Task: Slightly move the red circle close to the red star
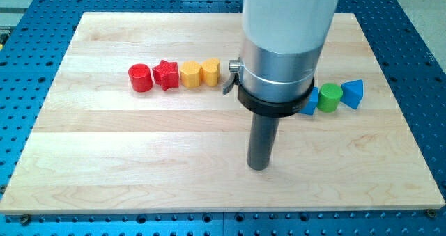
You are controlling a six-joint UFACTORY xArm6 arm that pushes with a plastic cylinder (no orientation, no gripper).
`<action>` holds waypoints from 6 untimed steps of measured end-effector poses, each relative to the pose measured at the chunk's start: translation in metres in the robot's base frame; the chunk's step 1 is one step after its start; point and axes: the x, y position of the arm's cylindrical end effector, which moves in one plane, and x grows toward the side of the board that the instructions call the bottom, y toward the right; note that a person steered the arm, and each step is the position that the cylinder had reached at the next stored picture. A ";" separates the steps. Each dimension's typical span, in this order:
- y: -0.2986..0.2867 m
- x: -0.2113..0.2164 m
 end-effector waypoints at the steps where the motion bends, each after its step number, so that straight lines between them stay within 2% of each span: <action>1: 0.031 0.000; 2: -0.016 -0.002; 3: -0.141 -0.004; 4: -0.227 -0.067; 5: -0.223 -0.143; 6: -0.272 -0.147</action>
